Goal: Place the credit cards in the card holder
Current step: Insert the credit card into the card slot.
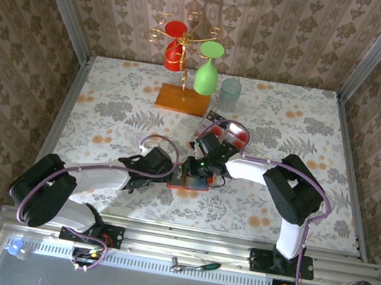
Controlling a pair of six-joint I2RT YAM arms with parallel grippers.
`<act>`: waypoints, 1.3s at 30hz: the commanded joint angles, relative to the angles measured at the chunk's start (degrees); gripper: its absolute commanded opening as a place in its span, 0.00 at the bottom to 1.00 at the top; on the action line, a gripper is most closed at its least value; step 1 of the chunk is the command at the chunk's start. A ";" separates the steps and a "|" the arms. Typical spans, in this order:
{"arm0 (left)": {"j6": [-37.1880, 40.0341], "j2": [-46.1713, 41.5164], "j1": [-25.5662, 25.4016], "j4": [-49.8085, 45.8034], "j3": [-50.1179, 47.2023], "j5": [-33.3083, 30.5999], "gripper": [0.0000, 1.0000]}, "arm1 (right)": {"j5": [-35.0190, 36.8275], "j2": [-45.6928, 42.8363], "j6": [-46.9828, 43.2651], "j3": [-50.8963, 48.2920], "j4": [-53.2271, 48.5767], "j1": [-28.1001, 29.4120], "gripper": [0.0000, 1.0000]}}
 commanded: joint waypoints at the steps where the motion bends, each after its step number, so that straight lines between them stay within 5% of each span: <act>1: -1.56 1.10 -0.19 -0.55 -0.26 -0.55 1.00 | 0.18 -2.35 -0.46 1.33 -1.43 -0.24 0.16; 15: -1.39 3.83 -0.09 -2.03 -0.06 -2.16 1.00 | 4.56 -3.32 -4.42 1.53 -6.46 -0.85 0.11; 39: 0.89 5.29 0.05 -0.44 1.17 -1.10 1.00 | 0.39 4.15 -2.90 5.64 -5.41 0.13 0.02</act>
